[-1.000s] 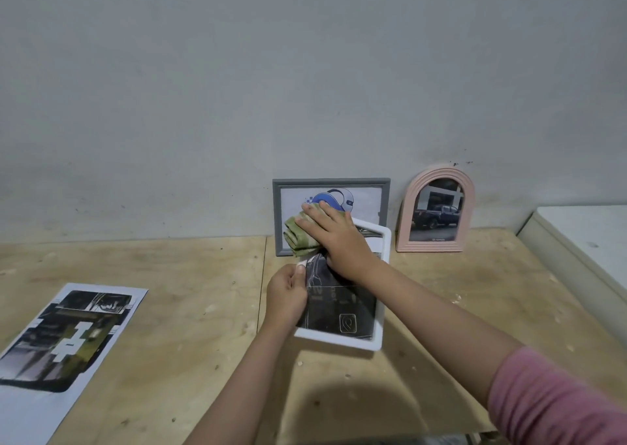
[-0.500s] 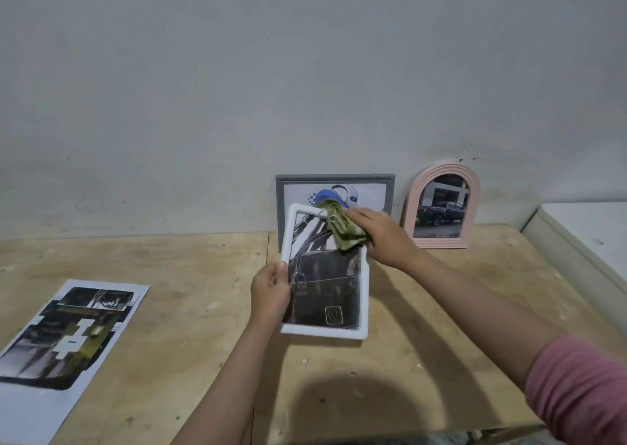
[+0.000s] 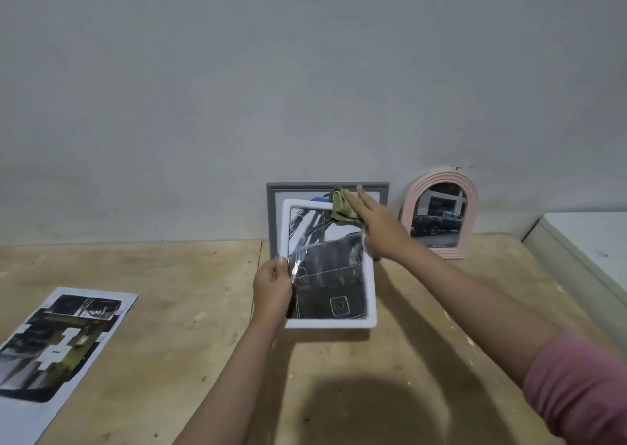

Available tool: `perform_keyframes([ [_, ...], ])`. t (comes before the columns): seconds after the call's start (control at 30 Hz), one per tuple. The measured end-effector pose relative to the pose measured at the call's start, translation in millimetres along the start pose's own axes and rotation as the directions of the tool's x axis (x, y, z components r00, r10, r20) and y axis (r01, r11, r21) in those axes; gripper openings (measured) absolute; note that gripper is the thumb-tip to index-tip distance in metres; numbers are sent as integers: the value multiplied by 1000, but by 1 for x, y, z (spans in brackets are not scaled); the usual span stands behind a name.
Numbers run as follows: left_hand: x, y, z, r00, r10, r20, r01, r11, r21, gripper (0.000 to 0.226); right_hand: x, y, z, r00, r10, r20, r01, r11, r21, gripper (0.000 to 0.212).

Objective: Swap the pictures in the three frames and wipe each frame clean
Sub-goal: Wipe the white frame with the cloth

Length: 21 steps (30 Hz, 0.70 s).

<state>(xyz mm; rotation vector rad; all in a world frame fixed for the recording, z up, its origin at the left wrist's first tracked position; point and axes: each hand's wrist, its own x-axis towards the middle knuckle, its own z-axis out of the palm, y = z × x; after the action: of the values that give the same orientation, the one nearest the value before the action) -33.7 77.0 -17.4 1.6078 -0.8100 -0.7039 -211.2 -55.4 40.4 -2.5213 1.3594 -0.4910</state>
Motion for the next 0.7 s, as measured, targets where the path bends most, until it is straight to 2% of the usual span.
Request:
perform_keyframes([
  [0.1, 1, 3, 16, 999, 11, -51, -11, 1000, 8, 36, -2, 21, 12, 1000, -26, 15, 26, 999, -18, 109],
  [0.23, 1, 5, 44, 984, -121, -133, 104, 987, -124, 40, -18, 44, 24, 984, -179, -10, 179, 984, -11, 106],
  [0.37, 1, 10, 69, 965, -192, -177, 154, 966, -209, 41, -38, 55, 22, 992, -122, 21, 116, 977, 180, 96],
  [0.53, 6, 13, 83, 921, -293, -256, 211, 929, -306, 43, -60, 70, 25, 993, -105, -49, 115, 945, 306, 80],
  [0.7, 4, 24, 93, 890, -265, -370, 159, 943, -294, 43, -89, 81, 39, 992, 14, -123, 47, 876, 480, 71],
])
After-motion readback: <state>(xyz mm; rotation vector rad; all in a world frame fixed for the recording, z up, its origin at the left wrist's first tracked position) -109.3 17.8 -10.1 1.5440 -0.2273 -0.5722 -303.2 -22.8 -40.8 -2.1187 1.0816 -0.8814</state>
